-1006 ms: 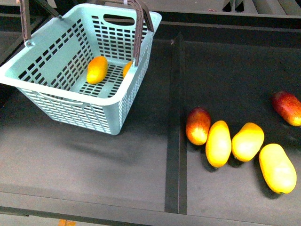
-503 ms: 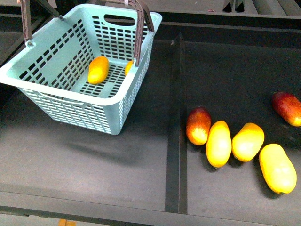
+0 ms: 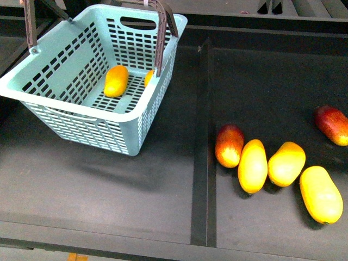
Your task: Pick lemon and mango into basket
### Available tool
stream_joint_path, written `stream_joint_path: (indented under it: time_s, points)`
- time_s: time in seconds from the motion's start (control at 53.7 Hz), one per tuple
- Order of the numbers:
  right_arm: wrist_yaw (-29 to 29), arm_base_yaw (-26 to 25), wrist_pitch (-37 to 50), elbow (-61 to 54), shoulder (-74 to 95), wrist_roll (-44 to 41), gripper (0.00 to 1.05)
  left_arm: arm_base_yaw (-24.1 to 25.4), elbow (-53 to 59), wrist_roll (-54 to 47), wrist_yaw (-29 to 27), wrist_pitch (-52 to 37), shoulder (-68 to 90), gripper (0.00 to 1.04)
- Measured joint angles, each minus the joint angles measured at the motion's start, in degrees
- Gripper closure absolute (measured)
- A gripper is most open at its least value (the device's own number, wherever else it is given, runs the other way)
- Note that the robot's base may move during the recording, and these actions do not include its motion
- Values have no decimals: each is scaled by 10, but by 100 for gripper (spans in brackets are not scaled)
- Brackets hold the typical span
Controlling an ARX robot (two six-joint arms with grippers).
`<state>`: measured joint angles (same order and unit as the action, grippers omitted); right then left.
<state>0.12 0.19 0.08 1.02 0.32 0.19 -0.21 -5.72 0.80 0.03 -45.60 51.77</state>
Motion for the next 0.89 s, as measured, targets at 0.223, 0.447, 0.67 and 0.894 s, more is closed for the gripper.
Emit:
stream_joint_path:
  time_s: [0.223,0.447,0.67,0.894]
  points:
    - [0,0,0,0,0,0,9,0,44,-1,0,35,-76,102]
    - [0,0,0,0,0,0,9,0,48,-2,0,127,-180,102]
    - [0,0,0,0,0,0,9,0,48,-2,0,209,-268,102]
    - [0,0,0,0,0,0,9,0,48,-2,0,266,-328,102]
